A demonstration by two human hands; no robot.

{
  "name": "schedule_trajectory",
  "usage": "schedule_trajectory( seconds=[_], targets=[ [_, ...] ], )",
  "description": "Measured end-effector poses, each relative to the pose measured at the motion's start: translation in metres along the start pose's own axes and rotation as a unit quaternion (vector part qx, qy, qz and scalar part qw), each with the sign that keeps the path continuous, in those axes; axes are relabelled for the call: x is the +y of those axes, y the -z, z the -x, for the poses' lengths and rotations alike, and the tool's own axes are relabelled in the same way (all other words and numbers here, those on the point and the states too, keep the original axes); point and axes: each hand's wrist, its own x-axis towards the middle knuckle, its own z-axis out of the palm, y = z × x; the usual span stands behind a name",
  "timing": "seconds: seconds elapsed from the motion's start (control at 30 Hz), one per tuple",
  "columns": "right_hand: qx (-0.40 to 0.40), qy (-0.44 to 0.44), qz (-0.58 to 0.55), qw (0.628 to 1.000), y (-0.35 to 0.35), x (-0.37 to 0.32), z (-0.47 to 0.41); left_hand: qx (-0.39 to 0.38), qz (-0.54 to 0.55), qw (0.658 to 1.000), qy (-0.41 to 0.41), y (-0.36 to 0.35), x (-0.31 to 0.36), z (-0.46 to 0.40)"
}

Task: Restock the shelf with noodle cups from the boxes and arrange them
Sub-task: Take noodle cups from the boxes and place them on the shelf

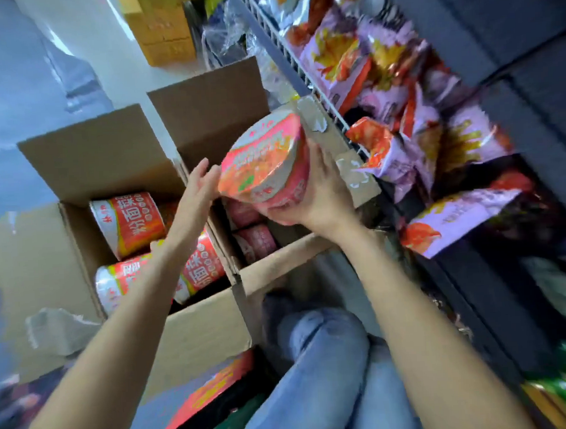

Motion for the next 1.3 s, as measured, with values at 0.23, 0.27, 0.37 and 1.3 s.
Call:
schedule_trajectory(
  seconds=[0.23, 0.27, 0.37, 1.3],
  targets=[
    [0.199, -0.14, -0.235, 0.941, 0.082, -0.043, 0.181, -0.239, 0.036, 0.956, -0.167, -0.087, 0.065, 0.134],
    [0.226, -0.153, -0.229, 0.934, 0.095, -0.045, 0.209, -0.274, 0.038, 0.943, -0.186, -0.104, 0.071, 0.154],
    [0.356, -0.186, -0.167, 0.9, 0.139, -0.048, 0.29, -0.368, 0.009, 0.901, -0.23, -0.163, 0.083, 0.213],
    [0.746, -0.26, 0.004, 0.613, 0.435, 0.116, 0.596, -0.273, -0.204, 0.846, -0.411, -0.512, 0.095, 0.347]
  ],
)
